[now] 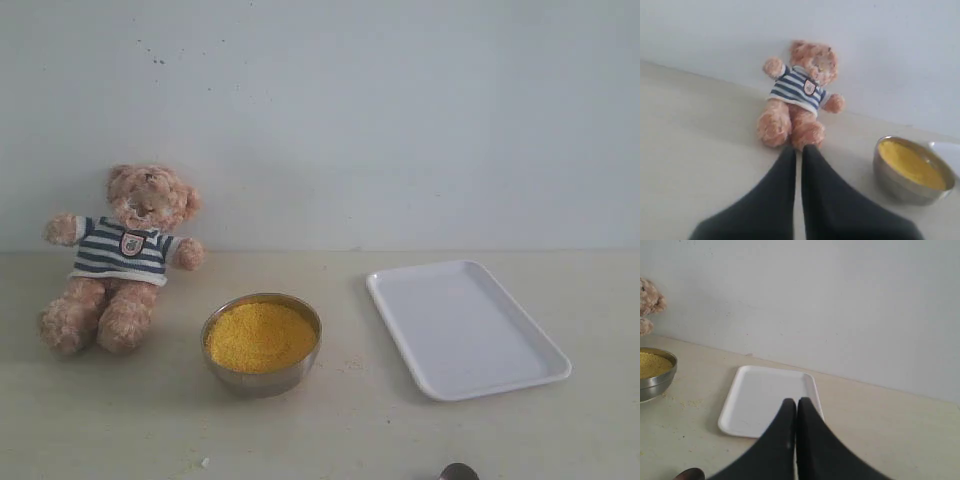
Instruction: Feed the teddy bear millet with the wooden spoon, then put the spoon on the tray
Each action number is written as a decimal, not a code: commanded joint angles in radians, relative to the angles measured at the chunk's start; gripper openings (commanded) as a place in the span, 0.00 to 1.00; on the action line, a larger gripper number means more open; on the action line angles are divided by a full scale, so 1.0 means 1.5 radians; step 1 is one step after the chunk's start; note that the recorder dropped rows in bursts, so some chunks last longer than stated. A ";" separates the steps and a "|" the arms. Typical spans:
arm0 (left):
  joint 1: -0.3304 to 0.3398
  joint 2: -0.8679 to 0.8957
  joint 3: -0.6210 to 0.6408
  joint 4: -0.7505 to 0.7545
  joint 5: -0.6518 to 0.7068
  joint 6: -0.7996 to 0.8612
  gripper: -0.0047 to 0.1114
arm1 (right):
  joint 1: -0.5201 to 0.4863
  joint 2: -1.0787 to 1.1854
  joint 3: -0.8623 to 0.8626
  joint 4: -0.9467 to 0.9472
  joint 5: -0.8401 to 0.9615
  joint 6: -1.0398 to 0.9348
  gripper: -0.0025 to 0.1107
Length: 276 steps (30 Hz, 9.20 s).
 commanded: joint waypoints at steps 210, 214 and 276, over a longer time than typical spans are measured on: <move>0.168 0.982 -0.290 -1.467 0.552 1.593 0.07 | 0.000 -0.003 0.000 0.245 -0.021 0.325 0.02; 0.168 1.075 -0.309 -1.467 0.630 1.593 0.07 | 0.000 -0.003 0.000 0.245 -0.027 0.325 0.02; 0.168 1.137 -0.401 -1.467 0.674 1.443 0.07 | 0.718 0.991 -0.341 -1.505 0.172 1.994 0.02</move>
